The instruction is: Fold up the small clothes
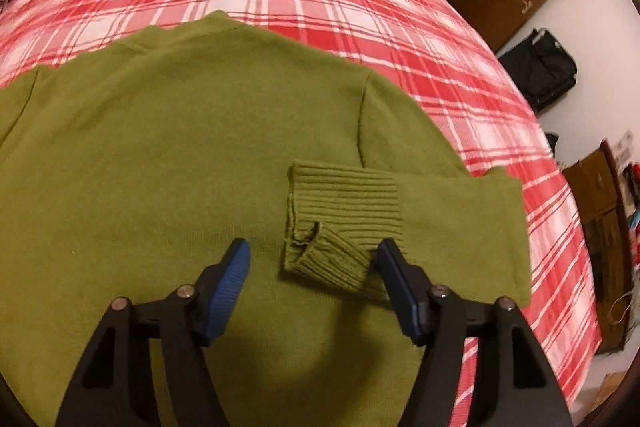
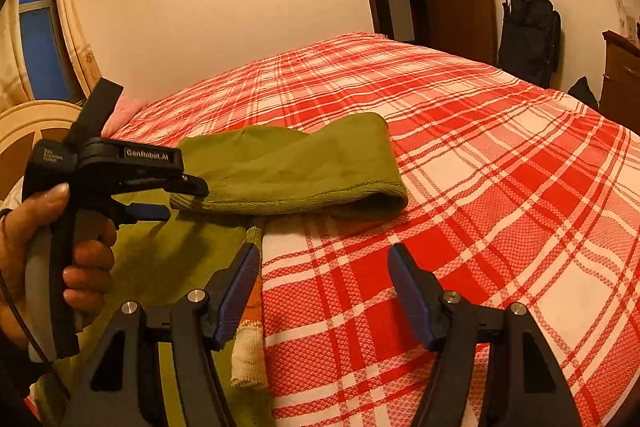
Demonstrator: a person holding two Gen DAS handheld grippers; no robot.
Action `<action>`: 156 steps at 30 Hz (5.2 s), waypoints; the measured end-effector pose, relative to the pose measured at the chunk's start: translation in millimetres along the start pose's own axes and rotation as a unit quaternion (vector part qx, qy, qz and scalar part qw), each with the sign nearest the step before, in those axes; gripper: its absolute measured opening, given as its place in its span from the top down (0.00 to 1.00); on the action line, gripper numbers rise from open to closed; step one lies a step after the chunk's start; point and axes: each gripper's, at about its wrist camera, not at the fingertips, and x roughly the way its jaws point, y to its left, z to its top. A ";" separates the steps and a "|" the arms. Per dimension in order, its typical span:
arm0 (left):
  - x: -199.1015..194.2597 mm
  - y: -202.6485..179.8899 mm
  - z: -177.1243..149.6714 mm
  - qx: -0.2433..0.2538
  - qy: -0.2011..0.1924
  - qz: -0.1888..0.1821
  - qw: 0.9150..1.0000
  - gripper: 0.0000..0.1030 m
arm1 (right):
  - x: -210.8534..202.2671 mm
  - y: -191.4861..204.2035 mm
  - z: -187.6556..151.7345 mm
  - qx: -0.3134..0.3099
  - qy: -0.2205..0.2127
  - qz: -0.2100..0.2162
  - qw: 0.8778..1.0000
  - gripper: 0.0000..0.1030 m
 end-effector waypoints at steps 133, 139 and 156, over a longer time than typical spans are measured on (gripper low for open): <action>-142.3 242.7 -152.9 0.077 -0.122 0.119 0.982 0.77 | 22.4 197.6 -29.1 -0.284 0.108 0.070 0.950 0.30; -157.9 246.3 -167.7 0.086 -0.138 0.133 0.978 0.69 | 16.1 223.9 -53.4 -0.299 0.114 0.080 0.944 0.30; -231.2 442.0 -110.3 -0.130 -0.240 0.266 0.925 0.18 | -8.0 289.2 -92.2 -0.343 0.099 0.135 0.924 0.30</action>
